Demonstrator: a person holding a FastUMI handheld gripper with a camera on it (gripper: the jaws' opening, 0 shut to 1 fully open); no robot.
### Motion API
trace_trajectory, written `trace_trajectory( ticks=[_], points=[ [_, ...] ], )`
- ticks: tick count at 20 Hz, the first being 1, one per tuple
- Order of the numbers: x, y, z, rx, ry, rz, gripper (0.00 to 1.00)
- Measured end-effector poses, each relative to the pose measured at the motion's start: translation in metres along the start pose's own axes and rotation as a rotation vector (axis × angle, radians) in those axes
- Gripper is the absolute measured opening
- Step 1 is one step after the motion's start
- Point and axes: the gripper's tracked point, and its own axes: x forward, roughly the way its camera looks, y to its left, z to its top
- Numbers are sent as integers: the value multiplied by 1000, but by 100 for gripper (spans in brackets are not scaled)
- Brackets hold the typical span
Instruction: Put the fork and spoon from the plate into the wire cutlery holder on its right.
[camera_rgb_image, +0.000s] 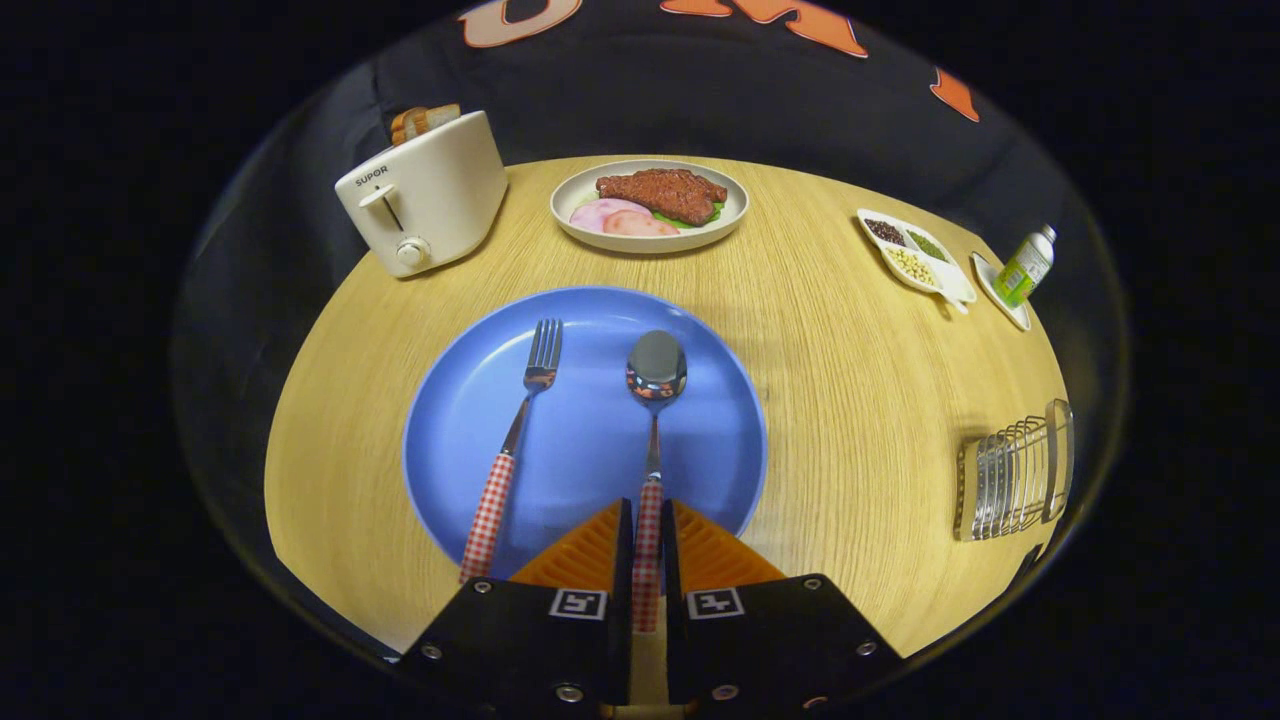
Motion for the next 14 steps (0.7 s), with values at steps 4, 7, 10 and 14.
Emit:
trace_trajectory(
  ticks=[4,7,10,14],
  points=[
    [-1,-2,1,-9,-11,19,9],
    [-9,-5,9,-45,-53,45,7],
    [-26,-9,21,-44,-92,78,7],
    [-53,-30,38,-8,-136,92,7]
  ],
)
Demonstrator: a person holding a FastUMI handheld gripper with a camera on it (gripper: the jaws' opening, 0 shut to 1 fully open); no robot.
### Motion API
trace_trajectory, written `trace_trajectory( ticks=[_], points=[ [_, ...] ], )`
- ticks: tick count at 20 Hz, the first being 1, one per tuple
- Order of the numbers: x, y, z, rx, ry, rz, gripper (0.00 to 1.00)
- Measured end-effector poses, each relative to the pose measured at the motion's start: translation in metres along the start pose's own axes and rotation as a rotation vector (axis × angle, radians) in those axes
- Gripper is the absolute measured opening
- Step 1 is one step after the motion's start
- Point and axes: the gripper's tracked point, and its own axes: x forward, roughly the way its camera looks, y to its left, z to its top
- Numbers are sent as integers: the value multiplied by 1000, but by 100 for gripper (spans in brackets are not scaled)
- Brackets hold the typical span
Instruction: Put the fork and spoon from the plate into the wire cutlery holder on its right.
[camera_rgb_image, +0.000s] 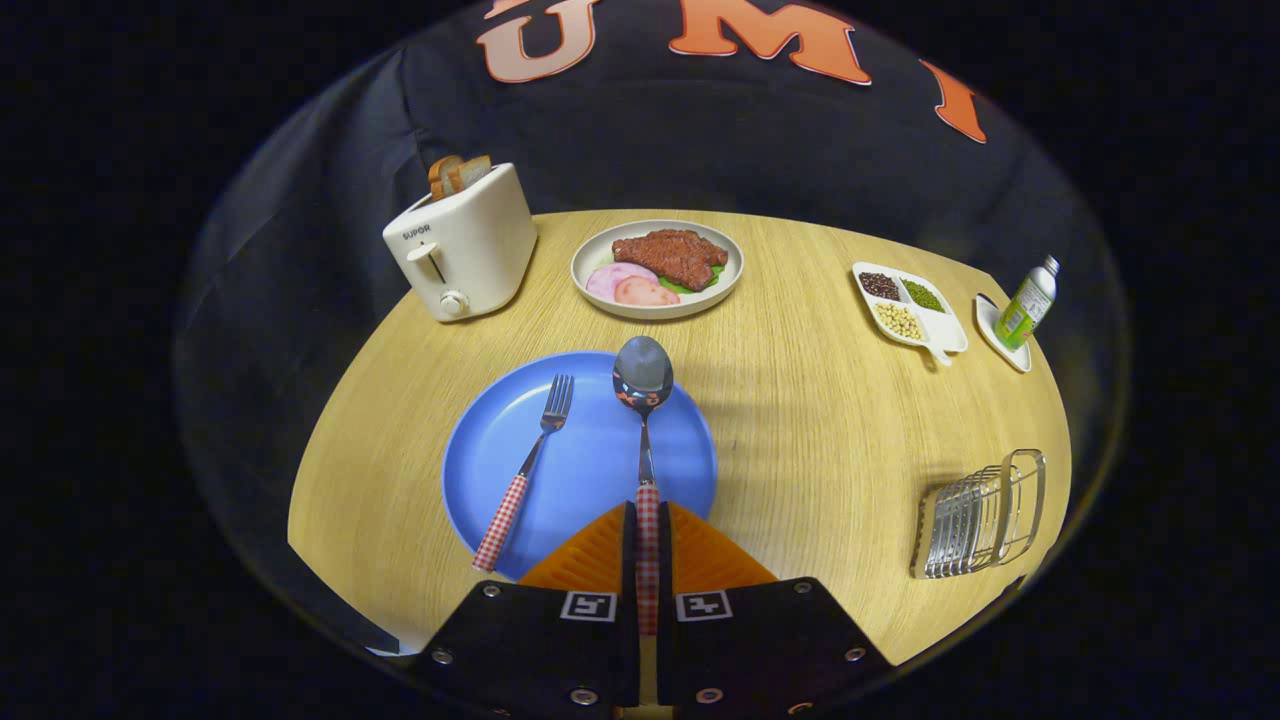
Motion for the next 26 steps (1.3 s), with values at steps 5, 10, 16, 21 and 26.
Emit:
trace_trajectory(
  ticks=[5,10,16,21,26],
  points=[
    [-40,-48,23,21,-69,-47,7],
    [-77,-109,24,79,-85,-130,7],
    [-105,-181,-8,139,-2,-200,7],
    [-118,-213,-35,153,130,-187,8],
    [-130,-228,-53,95,286,-163,7]
  ],
)
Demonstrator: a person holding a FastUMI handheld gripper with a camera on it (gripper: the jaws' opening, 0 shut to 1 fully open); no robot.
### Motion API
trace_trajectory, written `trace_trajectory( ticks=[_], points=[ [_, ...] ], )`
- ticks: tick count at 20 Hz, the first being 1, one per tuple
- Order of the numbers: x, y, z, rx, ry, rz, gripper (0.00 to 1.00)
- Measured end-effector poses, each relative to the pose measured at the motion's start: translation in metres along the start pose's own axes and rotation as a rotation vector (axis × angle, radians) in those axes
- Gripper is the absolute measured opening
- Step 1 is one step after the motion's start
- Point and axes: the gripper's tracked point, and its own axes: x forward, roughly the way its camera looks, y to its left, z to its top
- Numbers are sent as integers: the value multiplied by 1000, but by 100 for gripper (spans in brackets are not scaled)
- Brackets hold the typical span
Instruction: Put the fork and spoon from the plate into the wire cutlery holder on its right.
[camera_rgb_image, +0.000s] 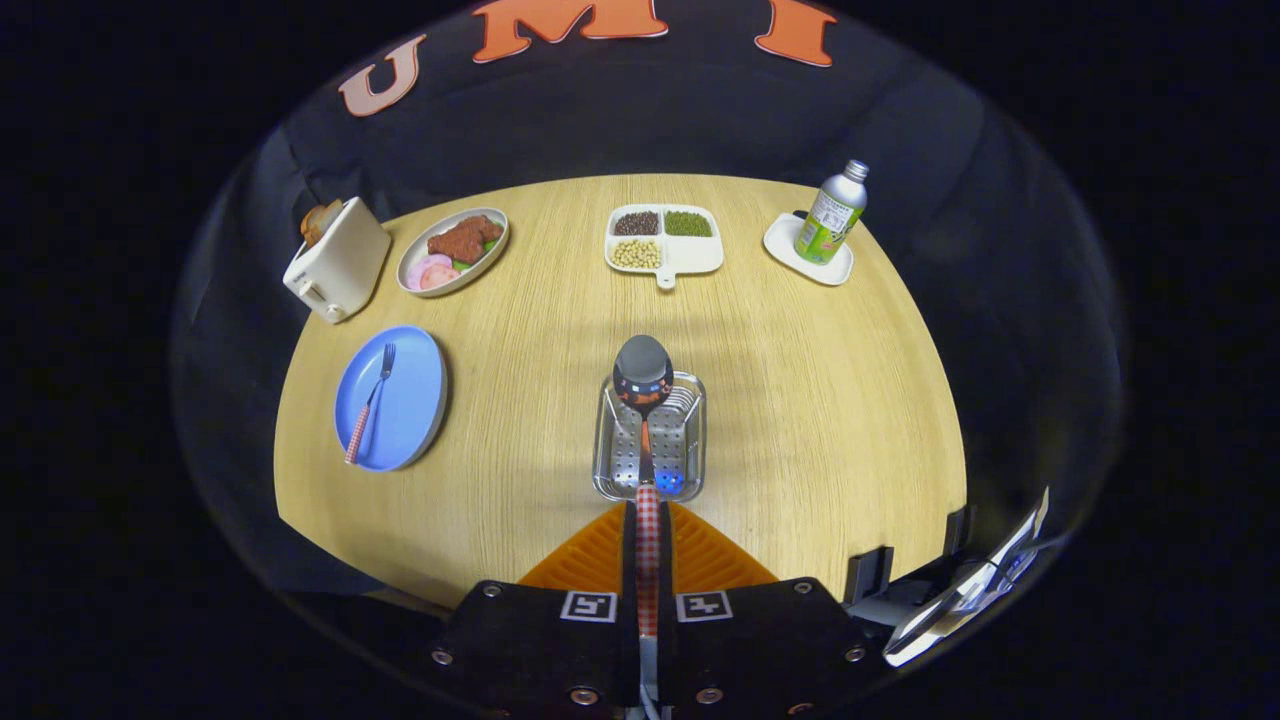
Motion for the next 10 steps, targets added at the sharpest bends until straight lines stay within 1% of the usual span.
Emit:
trace_trajectory(
  ticks=[5,10],
  points=[
    [-1,-8,-16,-98,150,29,8],
    [12,-9,-13,-79,275,61,8]
  ],
)
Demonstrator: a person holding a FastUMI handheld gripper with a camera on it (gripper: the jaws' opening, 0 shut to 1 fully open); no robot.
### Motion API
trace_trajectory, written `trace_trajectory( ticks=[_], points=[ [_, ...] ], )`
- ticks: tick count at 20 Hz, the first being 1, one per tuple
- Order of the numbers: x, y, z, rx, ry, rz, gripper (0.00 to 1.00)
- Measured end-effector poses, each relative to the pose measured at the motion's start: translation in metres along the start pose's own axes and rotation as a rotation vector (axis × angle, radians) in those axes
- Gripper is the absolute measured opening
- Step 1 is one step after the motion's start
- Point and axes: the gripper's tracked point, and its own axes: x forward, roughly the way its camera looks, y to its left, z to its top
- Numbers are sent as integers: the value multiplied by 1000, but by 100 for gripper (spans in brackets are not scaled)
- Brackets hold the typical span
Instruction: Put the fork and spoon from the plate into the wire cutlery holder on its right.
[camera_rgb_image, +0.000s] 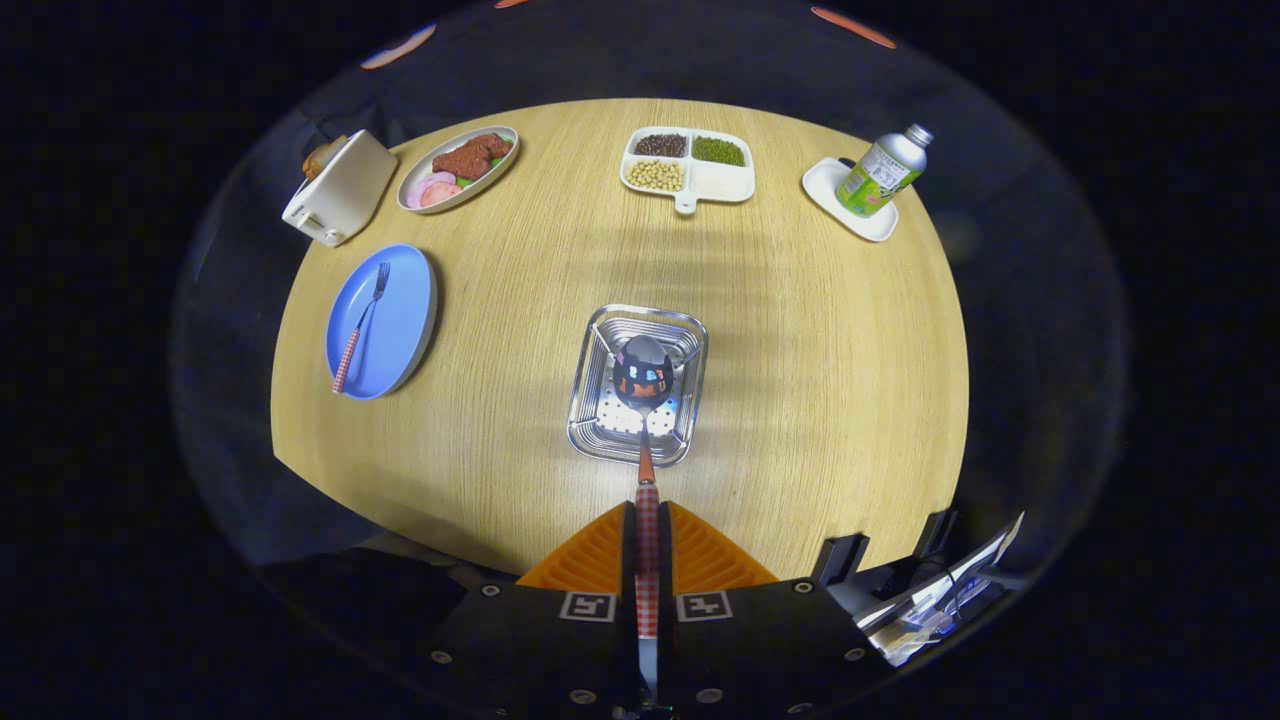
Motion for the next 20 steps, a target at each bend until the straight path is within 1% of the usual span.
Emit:
trace_trajectory(
  ticks=[6,9,10,11,16,18,20],
  points=[
    [21,-1,6,-17,177,29,8],
    [30,-1,12,-1,230,43,9],
    [31,2,18,11,226,65,9],
    [33,3,24,17,210,71,10],
    [34,1,31,23,176,52,11],
    [29,5,35,33,132,56,12],
    [24,9,46,80,59,60,16]
  ],
)
